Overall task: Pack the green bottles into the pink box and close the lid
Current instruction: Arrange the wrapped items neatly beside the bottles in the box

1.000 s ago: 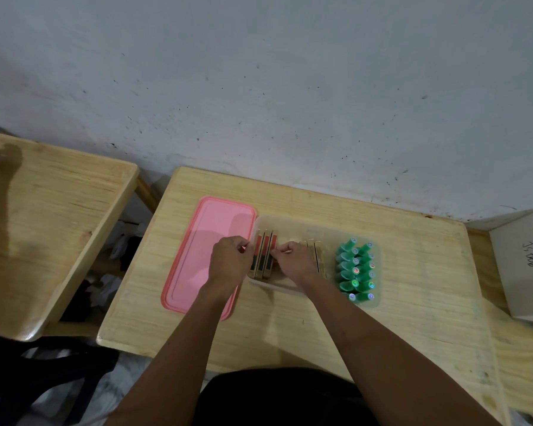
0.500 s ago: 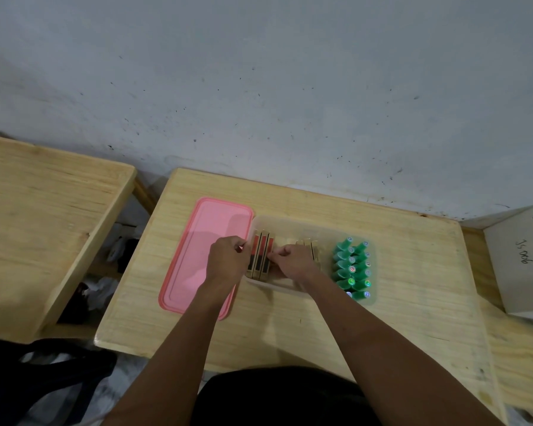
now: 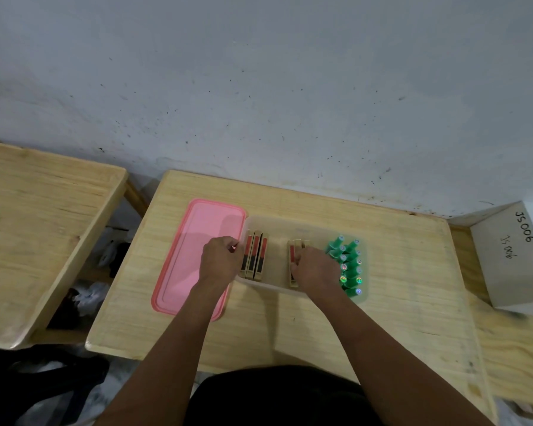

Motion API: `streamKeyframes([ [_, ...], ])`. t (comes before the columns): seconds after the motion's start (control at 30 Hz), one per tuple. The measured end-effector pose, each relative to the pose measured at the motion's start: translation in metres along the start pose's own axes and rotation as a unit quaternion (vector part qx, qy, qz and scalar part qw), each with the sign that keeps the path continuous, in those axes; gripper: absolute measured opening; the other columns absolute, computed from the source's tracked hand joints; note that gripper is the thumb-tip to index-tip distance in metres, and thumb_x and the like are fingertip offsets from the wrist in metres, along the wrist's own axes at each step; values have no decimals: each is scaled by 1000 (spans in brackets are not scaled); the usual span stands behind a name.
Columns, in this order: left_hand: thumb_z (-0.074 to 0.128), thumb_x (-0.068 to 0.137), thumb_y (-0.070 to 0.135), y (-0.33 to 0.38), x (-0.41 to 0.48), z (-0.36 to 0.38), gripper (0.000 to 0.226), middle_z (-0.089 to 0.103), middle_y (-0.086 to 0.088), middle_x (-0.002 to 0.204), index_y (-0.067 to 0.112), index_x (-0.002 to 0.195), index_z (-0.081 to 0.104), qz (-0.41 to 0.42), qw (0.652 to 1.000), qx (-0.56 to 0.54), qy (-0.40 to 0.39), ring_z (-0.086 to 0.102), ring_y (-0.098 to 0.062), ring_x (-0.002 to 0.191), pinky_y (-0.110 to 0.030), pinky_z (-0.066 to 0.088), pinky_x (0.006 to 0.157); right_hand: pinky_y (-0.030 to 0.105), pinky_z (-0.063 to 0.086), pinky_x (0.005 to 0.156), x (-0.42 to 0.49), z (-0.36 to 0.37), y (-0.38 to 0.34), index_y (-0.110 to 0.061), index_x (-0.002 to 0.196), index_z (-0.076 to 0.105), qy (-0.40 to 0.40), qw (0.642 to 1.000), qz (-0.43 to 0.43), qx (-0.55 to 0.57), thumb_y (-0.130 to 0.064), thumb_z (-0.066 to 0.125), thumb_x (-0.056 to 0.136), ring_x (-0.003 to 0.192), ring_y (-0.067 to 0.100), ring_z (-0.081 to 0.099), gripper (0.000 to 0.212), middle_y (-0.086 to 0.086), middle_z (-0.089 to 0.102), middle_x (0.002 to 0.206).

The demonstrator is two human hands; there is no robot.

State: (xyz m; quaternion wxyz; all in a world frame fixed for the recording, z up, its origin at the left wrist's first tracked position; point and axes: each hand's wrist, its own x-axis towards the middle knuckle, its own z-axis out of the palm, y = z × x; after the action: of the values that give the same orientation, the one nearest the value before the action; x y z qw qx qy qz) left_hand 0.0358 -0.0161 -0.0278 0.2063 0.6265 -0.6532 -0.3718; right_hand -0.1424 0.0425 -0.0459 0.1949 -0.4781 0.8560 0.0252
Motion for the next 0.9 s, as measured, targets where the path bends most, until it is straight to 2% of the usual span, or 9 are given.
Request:
streamKeyframes([
  [0.17,59,92,13,0,0,0,18,63,-1,71,3,86,72,4,1000,0,1,56,-7,61,-24,50,77,30,44,64,-1,2,-12,-20,98,73,10,1000,-11,16,-29,54,93,90,26,69,21,3,72,95],
  [0.33,59,92,15,-3,2,1,20,67,-6,72,4,84,72,0,1000,2,0,57,-10,62,-28,54,80,35,58,73,5,12,-21,-14,90,73,-50,975,3,215,-20,61,90,75,21,69,13,6,74,84],
  [0.43,58,92,15,-2,1,0,20,70,-9,75,3,84,72,1,1000,4,-1,58,-10,61,-29,55,80,32,57,72,5,14,-32,-8,97,72,-72,955,-7,286,-12,61,91,79,21,68,14,9,73,92],
  [0.5,59,92,14,-2,1,0,18,72,-9,79,4,87,73,-1,1000,-3,0,62,-14,66,-29,55,81,34,56,80,5,15,-34,-7,101,72,-79,952,-21,294,-11,59,92,87,23,68,16,9,73,97],
  [0.6,59,92,14,-2,1,0,17,71,-7,78,5,86,73,-3,1000,-5,-3,62,-13,67,-28,54,83,36,55,86,3,12,-23,-19,108,73,-62,965,-30,252,-20,57,92,94,17,67,23,0,74,105],
  [0.73,59,92,14,-2,1,0,18,71,-8,78,4,86,73,1,1000,-2,1,59,-11,65,-29,54,83,33,51,81,0,-1,-2,-28,111,70,52,991,-3,126,-28,54,90,101,19,66,27,-7,69,112],
  [0.83,59,92,15,-2,1,-1,18,70,-7,78,4,87,73,7,1000,0,1,60,-11,65,-28,54,83,32,51,73,-1,-2,4,-23,98,70,32,998,1,46,-29,56,88,91,24,68,18,-1,68,98],
  [0.9,59,92,15,-1,0,-1,19,71,-7,79,5,86,73,11,1000,4,0,60,-11,65,-29,55,82,32,50,73,-2,0,4,-24,101,69,21,999,-9,27,-29,57,89,93,25,67,17,2,66,102],
])
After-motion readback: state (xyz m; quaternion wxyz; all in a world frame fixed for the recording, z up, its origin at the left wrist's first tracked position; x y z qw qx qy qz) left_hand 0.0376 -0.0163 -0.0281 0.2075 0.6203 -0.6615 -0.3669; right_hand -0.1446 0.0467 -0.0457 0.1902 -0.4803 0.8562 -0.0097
